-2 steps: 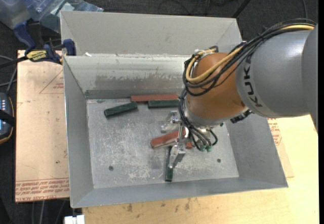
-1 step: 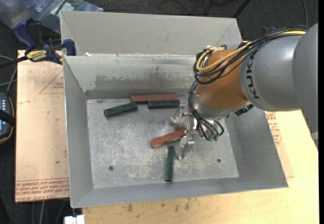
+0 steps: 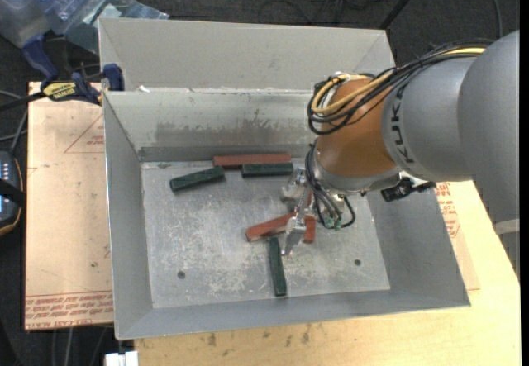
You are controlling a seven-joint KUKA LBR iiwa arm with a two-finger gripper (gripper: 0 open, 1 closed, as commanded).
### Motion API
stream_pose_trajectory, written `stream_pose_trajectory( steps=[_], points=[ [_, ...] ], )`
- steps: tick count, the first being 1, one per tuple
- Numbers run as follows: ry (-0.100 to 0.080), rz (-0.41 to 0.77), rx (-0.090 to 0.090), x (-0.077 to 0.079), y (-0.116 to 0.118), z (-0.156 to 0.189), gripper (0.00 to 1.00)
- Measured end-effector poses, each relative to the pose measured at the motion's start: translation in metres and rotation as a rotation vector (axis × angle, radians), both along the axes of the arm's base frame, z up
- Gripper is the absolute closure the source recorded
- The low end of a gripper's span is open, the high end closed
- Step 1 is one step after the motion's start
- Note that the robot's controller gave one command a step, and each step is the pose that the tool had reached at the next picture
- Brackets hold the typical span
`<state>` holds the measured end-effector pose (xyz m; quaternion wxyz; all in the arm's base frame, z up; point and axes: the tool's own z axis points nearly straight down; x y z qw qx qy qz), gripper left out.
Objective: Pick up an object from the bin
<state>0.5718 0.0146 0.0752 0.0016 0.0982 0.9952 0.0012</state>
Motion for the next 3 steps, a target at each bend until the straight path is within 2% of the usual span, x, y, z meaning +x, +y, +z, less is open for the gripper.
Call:
stream_pose_trajectory(
  steps=[1,2,3],
  points=[
    [-0.007,0.119,-0.001,0.002,-0.0025,0.0015,0.0],
    [-0.007,0.0,-0.002,0.0038,-0.0004,0.0049,1.0],
    [-0.007,0.0,-0.002,0.0038,-0.0004,0.0049,1.0]
  ],
)
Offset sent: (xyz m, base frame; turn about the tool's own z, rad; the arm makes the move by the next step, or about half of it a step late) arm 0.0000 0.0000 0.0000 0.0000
